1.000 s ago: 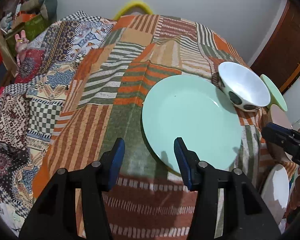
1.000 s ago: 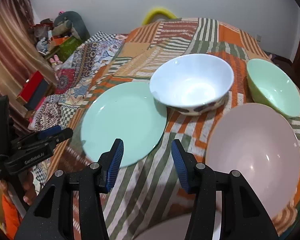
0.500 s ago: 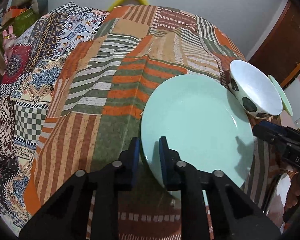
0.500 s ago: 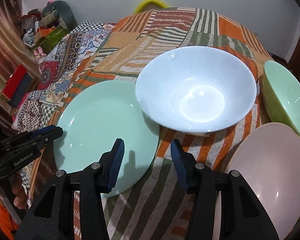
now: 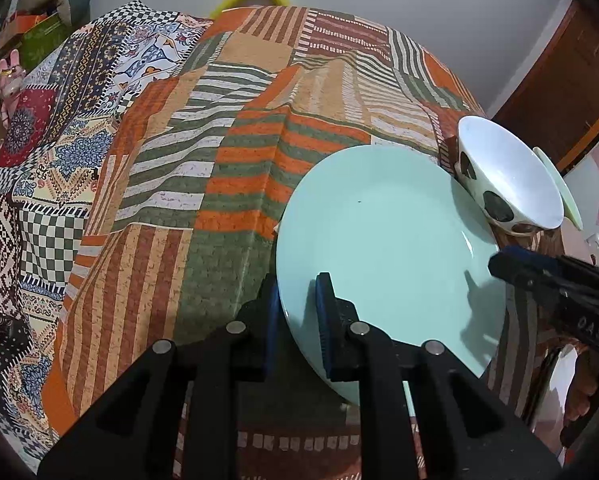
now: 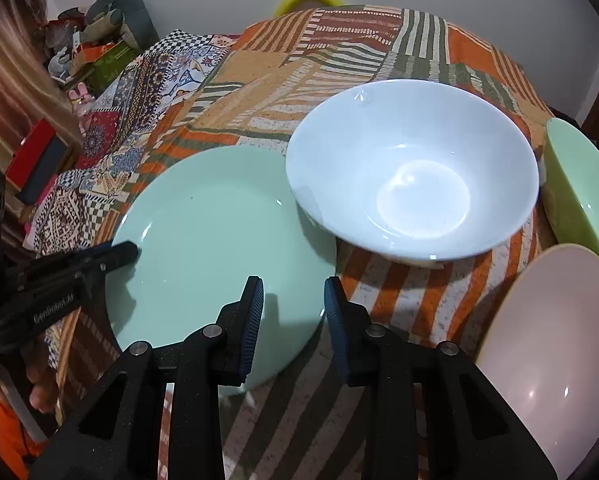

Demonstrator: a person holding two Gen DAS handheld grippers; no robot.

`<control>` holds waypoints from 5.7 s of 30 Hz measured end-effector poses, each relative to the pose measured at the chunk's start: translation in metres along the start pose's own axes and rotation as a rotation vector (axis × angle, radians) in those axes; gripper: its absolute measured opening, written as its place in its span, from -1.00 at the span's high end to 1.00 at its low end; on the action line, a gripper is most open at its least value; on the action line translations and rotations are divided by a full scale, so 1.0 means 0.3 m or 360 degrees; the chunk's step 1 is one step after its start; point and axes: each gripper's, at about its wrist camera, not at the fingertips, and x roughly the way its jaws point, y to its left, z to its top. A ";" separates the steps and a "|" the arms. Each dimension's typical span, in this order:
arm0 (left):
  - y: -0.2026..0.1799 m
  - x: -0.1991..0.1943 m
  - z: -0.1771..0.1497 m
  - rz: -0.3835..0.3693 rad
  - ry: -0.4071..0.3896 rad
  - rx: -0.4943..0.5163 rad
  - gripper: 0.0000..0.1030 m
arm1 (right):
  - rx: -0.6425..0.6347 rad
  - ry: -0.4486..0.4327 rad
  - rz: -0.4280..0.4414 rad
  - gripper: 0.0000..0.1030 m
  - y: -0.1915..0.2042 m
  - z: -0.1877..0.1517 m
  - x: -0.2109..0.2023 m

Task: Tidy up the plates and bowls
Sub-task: 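Lift the mint green plate and carry it toward the white plate stack, then lower the mint green plate onto the white plate and open the left tool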

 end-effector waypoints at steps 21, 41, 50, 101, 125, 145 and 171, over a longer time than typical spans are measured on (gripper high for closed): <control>0.054 -0.060 -0.104 -0.0060 0.0044 -0.0024 0.66 | -0.0117 0.0146 0.0056 0.47 0.045 -0.043 0.049; -0.017 -0.211 -0.126 -0.0041 -0.0043 -0.0026 0.61 | -0.0094 -0.0039 0.0084 0.61 0.058 -0.052 -0.111; -0.132 -0.404 -0.173 -0.0085 -0.0174 0.0063 0.62 | -0.0047 -0.0200 0.0112 0.62 0.035 -0.111 -0.288; -0.675 -0.500 -0.522 -0.0162 -0.0005 0.0423 0.61 | 0.0322 -0.0323 0.0114 0.61 -0.304 -0.642 -0.599; -0.760 -0.304 -0.538 -0.0100 0.0228 0.0494 0.60 | 0.0484 -0.0161 0.0125 0.59 -0.412 -0.732 -0.512; -0.779 -0.253 -0.530 -0.0003 0.0231 0.0576 0.48 | 0.0465 -0.0139 0.0114 0.57 -0.397 -0.702 -0.485; -0.759 -0.300 -0.515 -0.0007 0.0198 0.0553 0.40 | 0.0442 -0.0212 -0.0010 0.54 -0.435 -0.695 -0.542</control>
